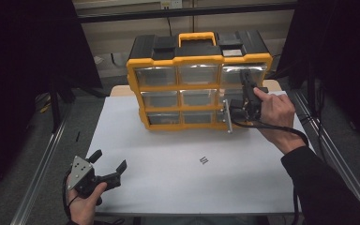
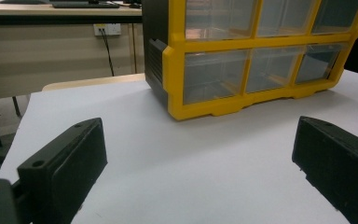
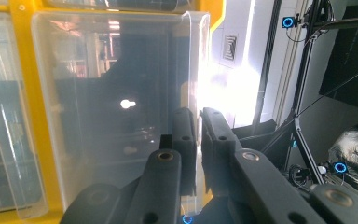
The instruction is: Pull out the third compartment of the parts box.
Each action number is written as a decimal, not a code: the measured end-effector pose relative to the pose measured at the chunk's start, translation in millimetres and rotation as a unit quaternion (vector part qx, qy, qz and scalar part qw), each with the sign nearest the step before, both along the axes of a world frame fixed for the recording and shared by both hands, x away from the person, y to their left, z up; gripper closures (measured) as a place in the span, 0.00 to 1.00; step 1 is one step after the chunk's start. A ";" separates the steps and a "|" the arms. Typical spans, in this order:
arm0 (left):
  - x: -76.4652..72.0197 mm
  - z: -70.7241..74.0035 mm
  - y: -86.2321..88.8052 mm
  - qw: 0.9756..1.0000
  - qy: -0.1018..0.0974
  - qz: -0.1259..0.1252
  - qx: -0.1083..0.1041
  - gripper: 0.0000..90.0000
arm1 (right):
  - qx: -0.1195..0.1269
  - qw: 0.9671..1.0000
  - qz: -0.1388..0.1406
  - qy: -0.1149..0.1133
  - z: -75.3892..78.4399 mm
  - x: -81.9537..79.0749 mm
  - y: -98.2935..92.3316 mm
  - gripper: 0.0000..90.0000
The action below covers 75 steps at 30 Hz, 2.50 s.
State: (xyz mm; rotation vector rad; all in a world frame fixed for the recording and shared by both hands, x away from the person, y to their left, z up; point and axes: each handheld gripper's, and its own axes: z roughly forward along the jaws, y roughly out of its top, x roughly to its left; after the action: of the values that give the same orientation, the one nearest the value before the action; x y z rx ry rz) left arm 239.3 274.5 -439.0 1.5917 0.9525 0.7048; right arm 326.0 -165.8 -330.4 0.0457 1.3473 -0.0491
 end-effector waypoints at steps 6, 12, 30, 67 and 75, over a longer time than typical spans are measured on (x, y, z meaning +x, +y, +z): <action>0.1 0.3 -0.2 1.000 -0.001 0.000 -0.001 0.03 | 0.007 1.000 0.000 -0.002 -2.5 -4.9 0.5 0.94; 0.4 0.4 0.2 1.000 -0.001 -0.001 0.001 0.03 | 0.001 1.000 0.002 -0.002 -2.5 -10.1 0.1 0.94; 0.1 0.7 0.1 1.000 -0.004 0.002 0.001 0.03 | -0.004 1.000 0.009 -0.008 -3.6 -27.8 0.3 0.94; 0.6 0.5 0.2 1.000 -0.004 0.002 0.000 0.03 | -0.018 1.000 0.016 -0.017 -8.2 -58.5 1.2 0.95; 0.7 0.4 0.2 1.000 -0.003 0.001 -0.001 0.03 | -0.024 0.999 0.017 -0.016 -7.3 -60.8 1.4 0.95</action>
State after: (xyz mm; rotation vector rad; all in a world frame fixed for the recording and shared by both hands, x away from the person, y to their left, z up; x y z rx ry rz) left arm 240.1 274.7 -438.6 1.5857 0.9508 0.7096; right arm 265.2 -164.4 -337.6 -0.0164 1.3137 -0.0521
